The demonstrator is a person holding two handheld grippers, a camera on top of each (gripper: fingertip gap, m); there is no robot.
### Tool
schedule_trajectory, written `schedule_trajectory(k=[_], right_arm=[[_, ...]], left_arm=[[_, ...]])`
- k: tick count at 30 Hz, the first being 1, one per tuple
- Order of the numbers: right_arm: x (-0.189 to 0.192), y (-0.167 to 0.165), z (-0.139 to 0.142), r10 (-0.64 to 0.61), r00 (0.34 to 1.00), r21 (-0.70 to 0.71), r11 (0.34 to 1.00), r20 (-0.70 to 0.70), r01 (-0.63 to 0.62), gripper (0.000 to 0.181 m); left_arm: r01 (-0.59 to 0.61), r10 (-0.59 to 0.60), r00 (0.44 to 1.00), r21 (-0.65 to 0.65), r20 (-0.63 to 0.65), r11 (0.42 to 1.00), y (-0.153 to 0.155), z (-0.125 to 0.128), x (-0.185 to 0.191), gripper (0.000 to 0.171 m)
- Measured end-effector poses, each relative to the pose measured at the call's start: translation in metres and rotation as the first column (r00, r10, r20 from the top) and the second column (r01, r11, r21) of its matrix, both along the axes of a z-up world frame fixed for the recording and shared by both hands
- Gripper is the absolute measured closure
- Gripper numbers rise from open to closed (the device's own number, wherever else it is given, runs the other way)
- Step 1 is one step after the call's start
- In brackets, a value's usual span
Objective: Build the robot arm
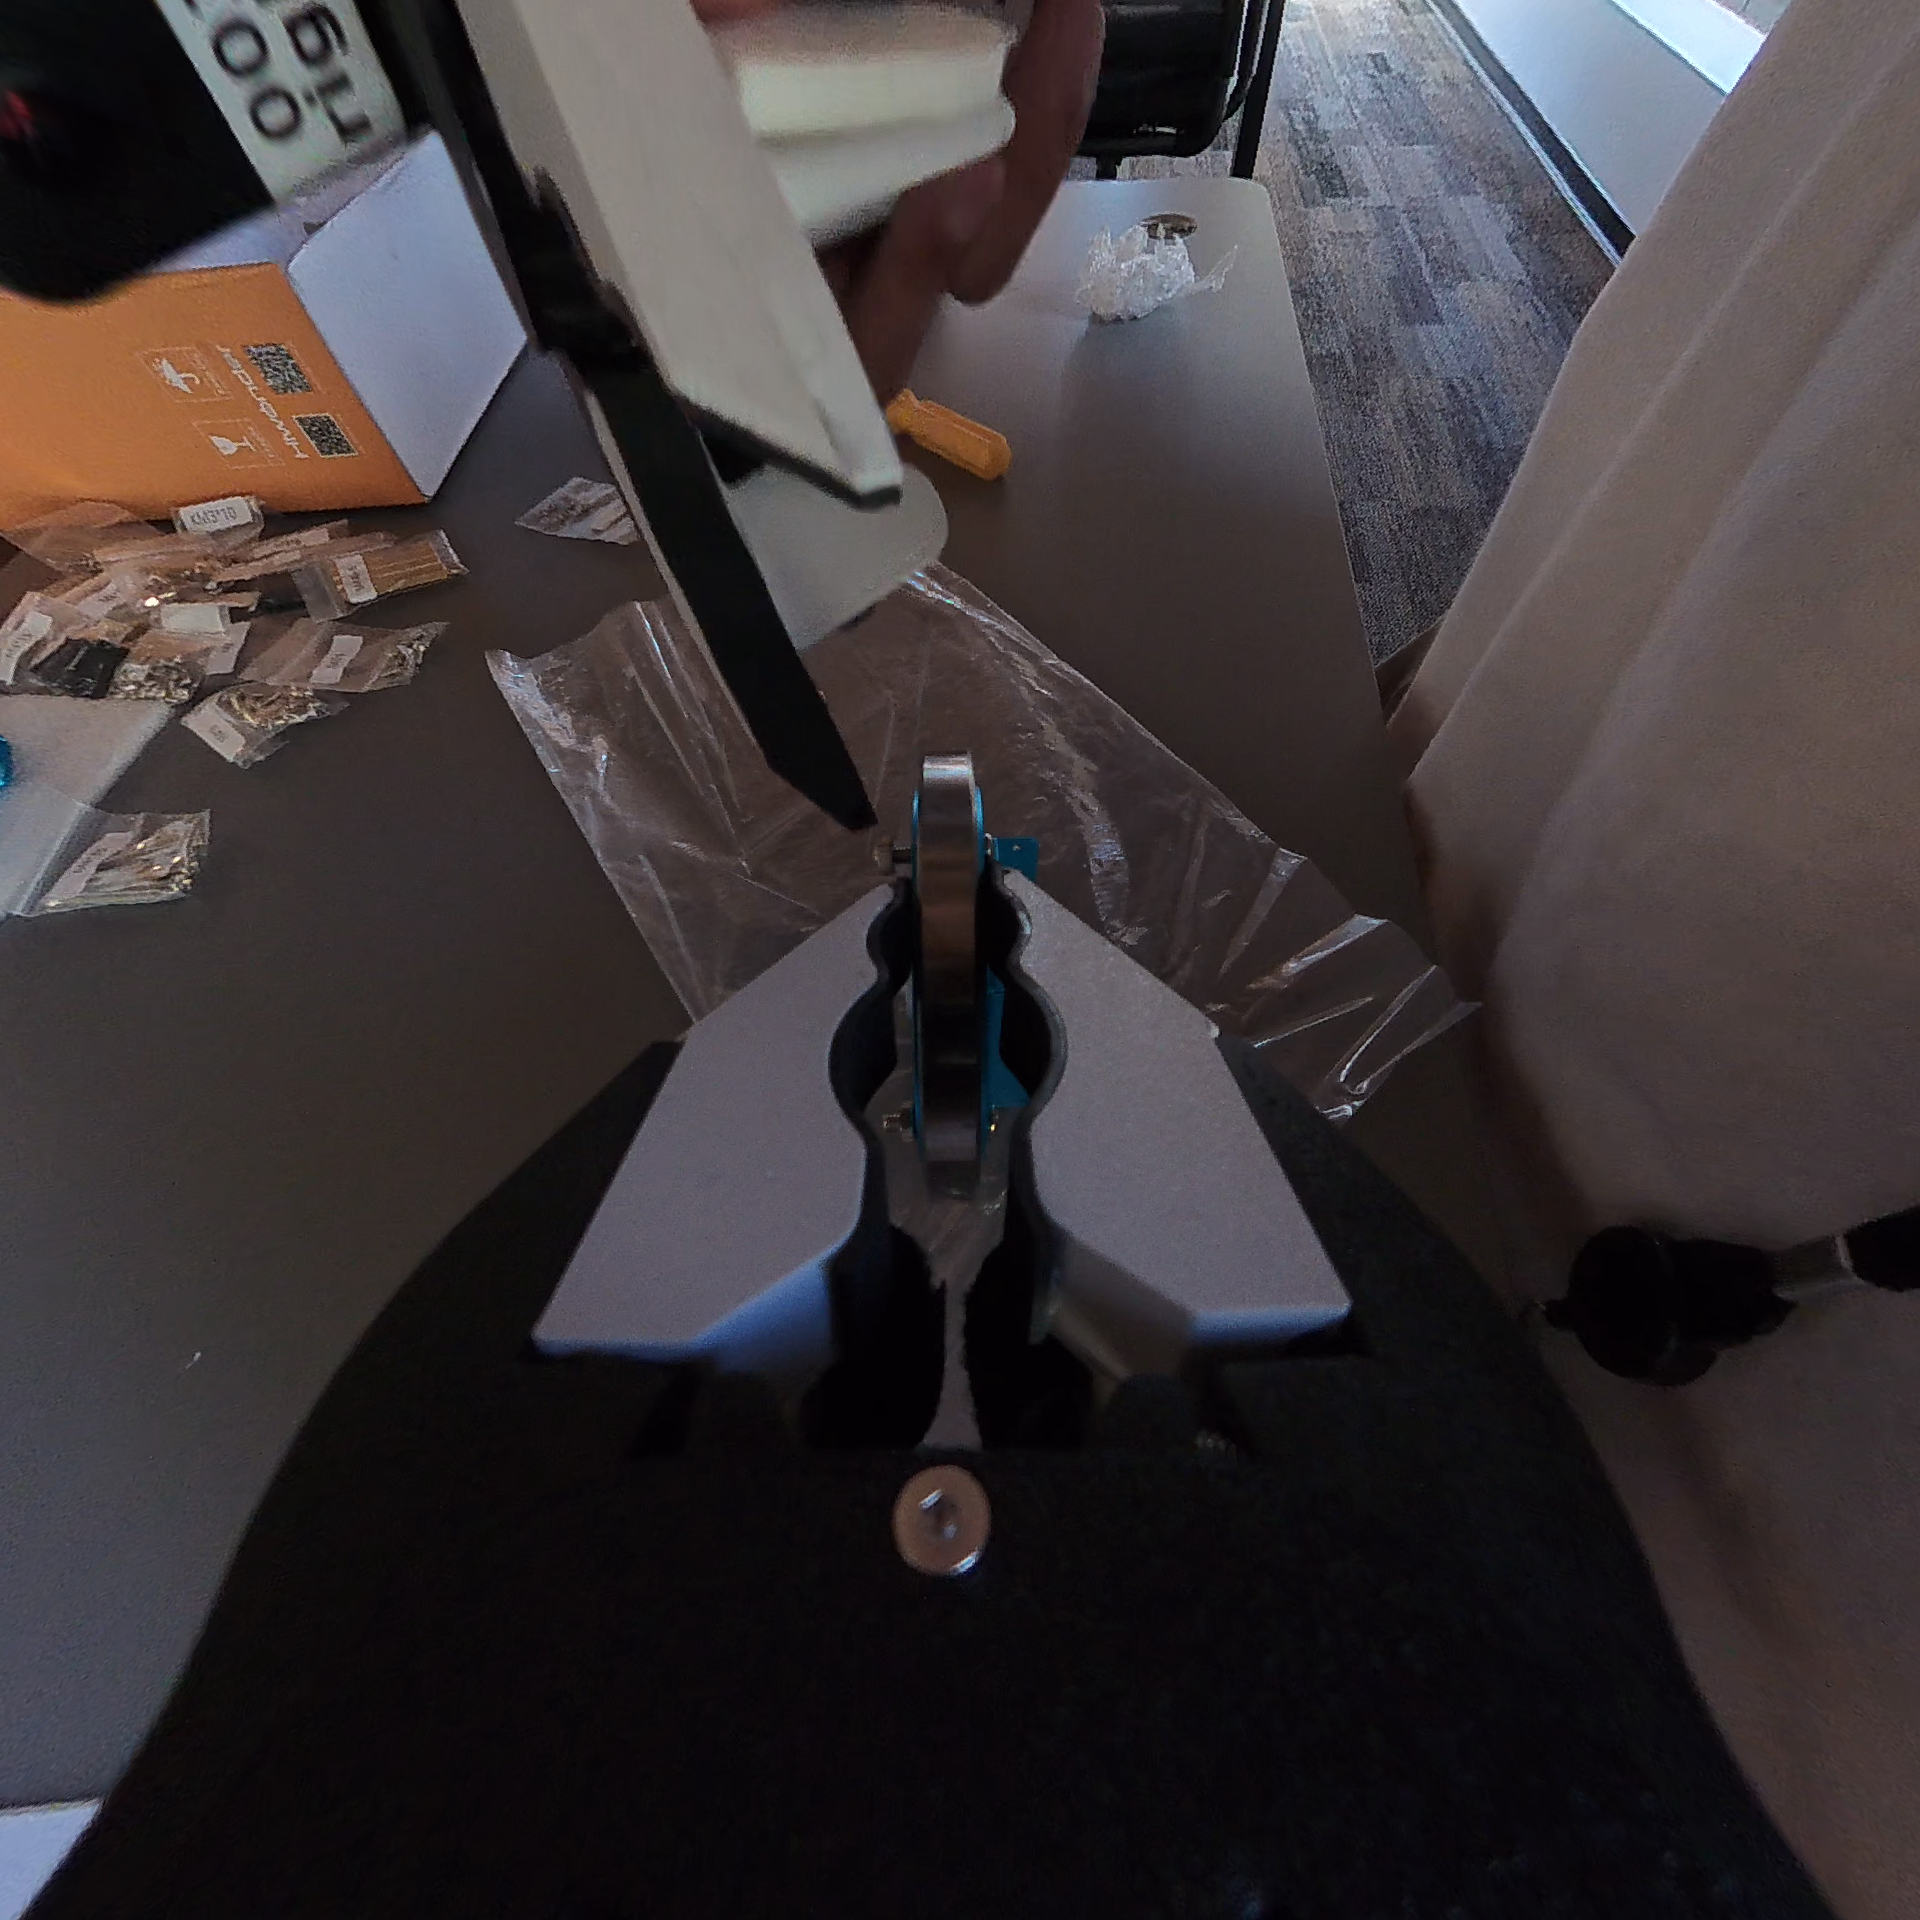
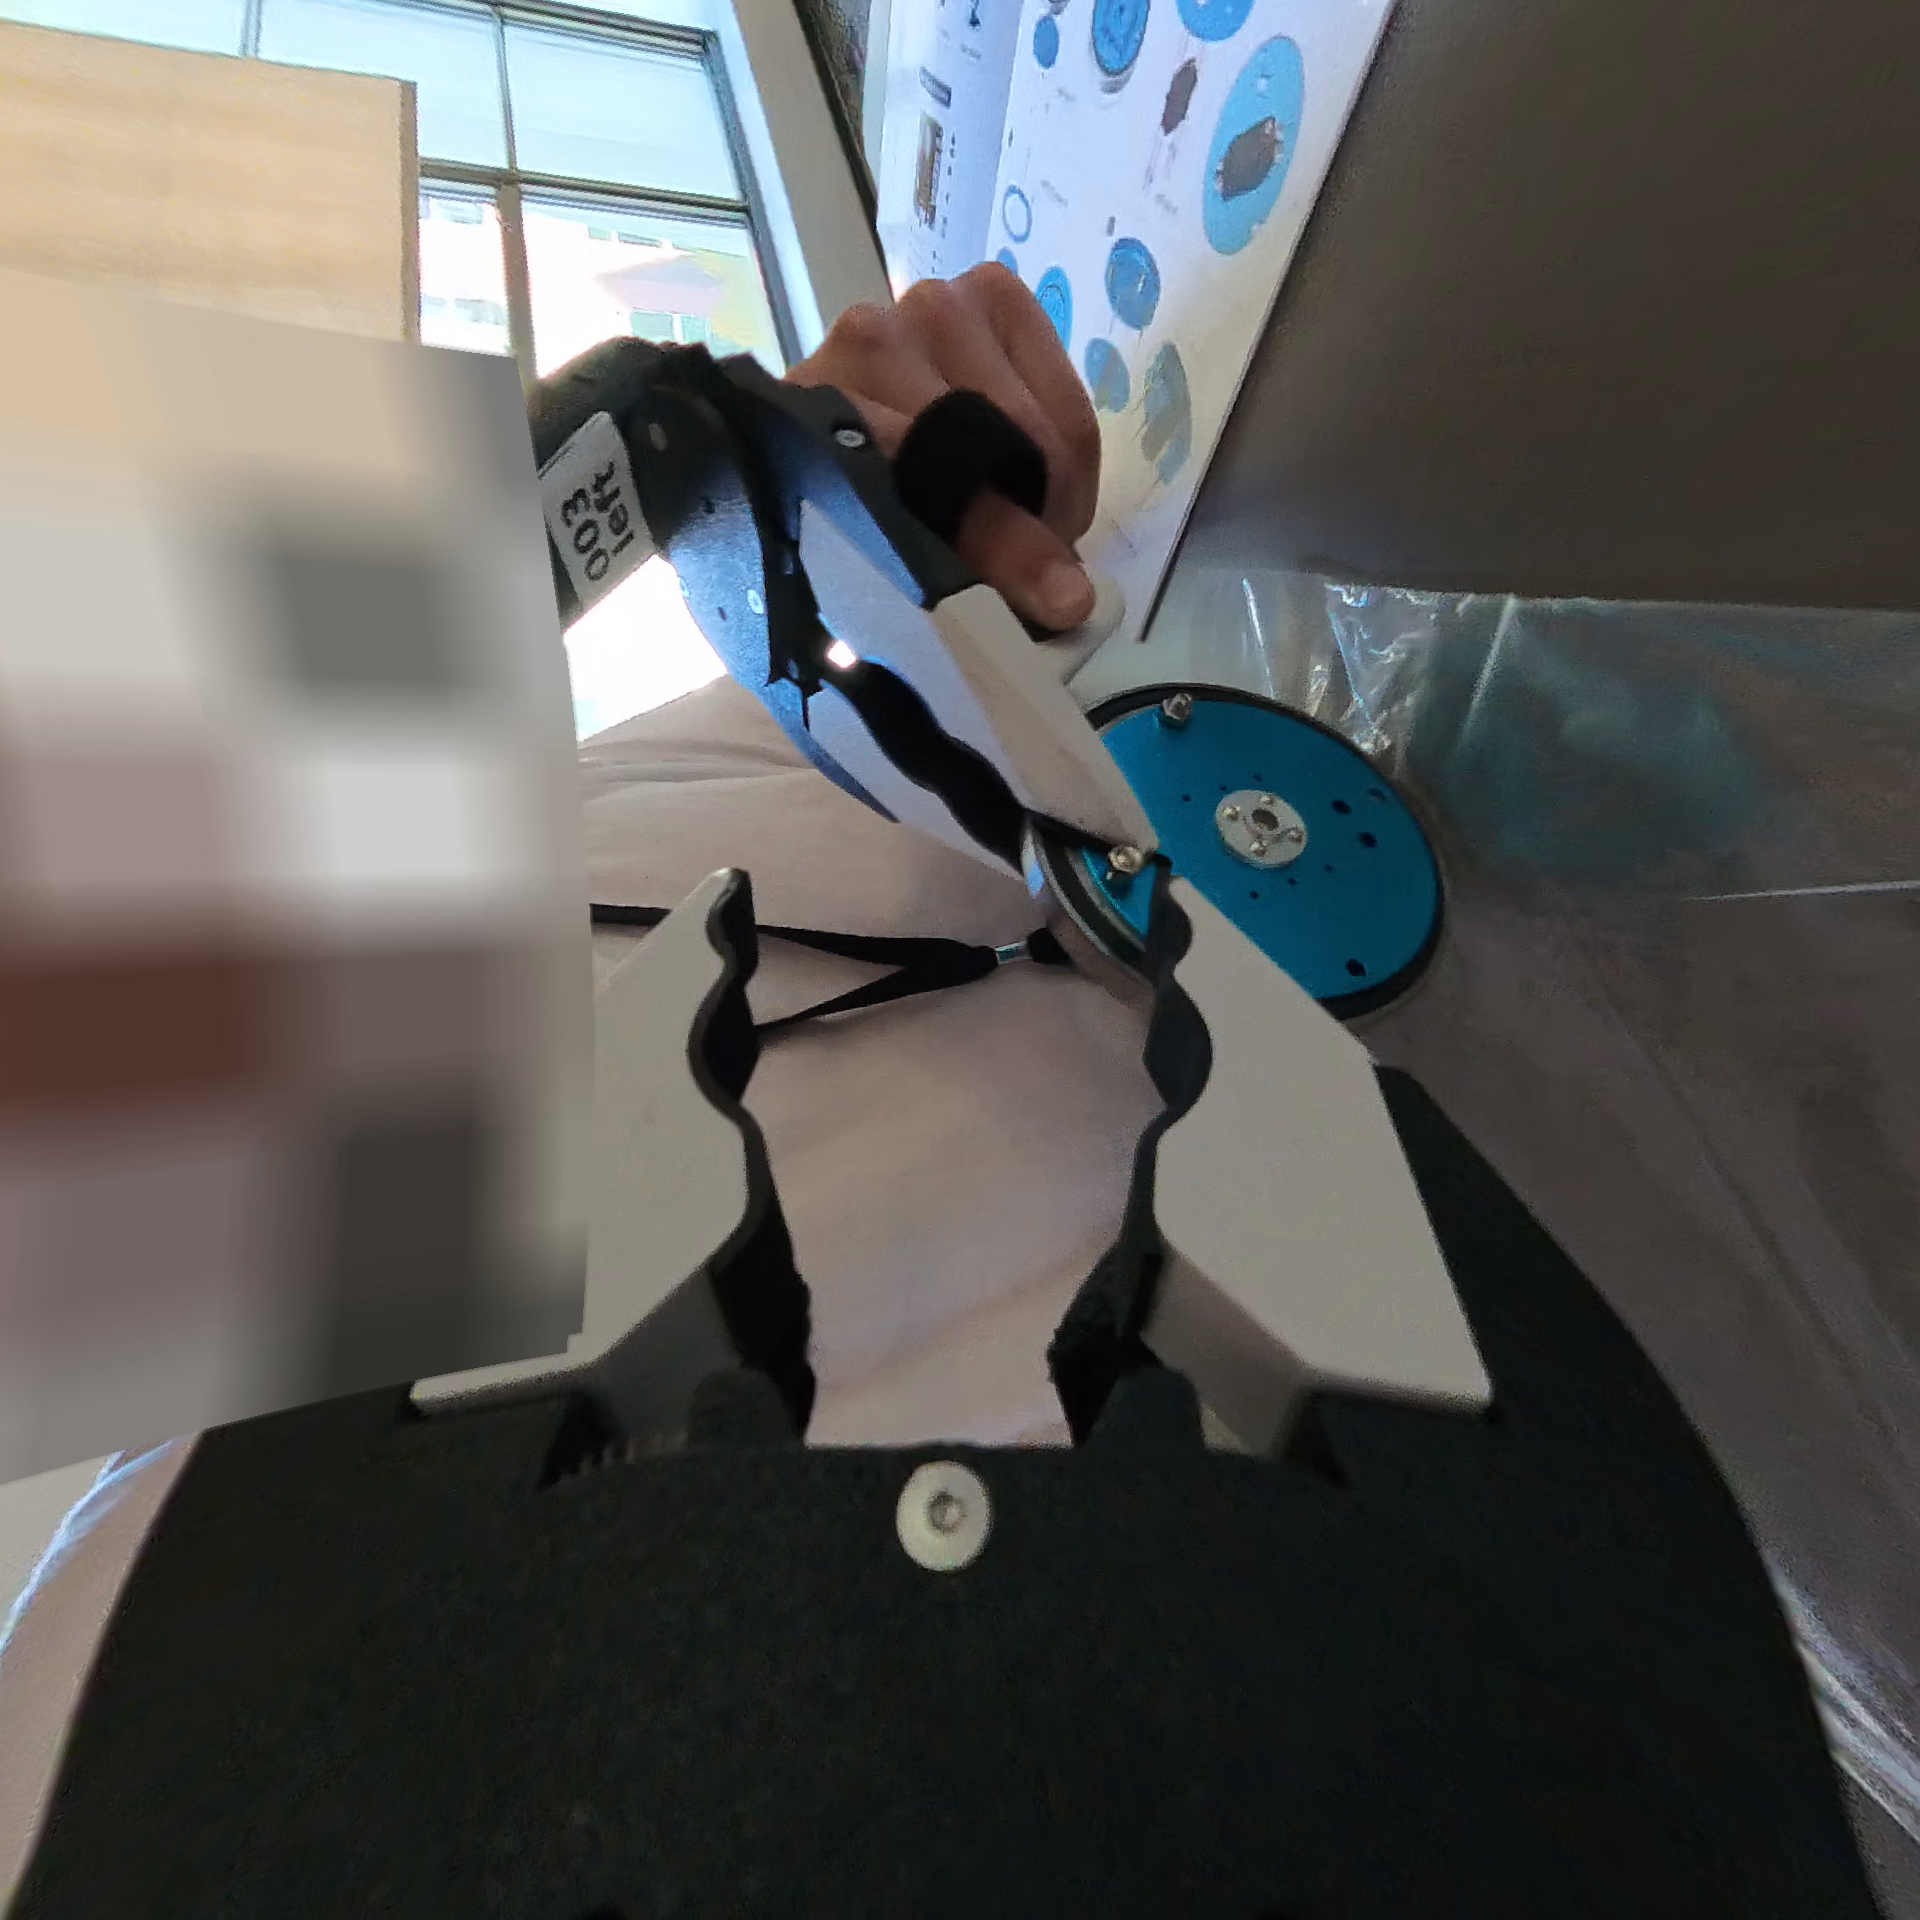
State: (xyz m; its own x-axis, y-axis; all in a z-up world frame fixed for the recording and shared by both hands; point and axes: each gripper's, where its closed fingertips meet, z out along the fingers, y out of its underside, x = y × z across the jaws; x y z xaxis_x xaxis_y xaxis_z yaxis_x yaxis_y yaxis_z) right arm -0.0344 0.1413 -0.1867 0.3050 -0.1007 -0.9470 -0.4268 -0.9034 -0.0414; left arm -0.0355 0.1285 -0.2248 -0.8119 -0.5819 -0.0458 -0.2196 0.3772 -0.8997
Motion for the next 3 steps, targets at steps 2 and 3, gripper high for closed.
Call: schedule_trajectory(k=[2, 3], right_arm=[[-0.0048, 0.001, -0.007, 0.001, 1.0, -0.014, 1.0, -0.029, -0.001, 0.102], [-0.0076, 0.0015, -0.0072, 0.006, 0.999, -0.012, 1.0, -0.041, -0.006, 0.102]], left_arm=[[0.001, -0.001, 1.0, -0.002, -0.002, 1.0, -0.0002, -0.0001, 0.0002, 0.159], [0.002, -0.002, 1.0, -0.004, -0.003, 1.0, 0.0, -0.0001, 0.0003, 0.159]])
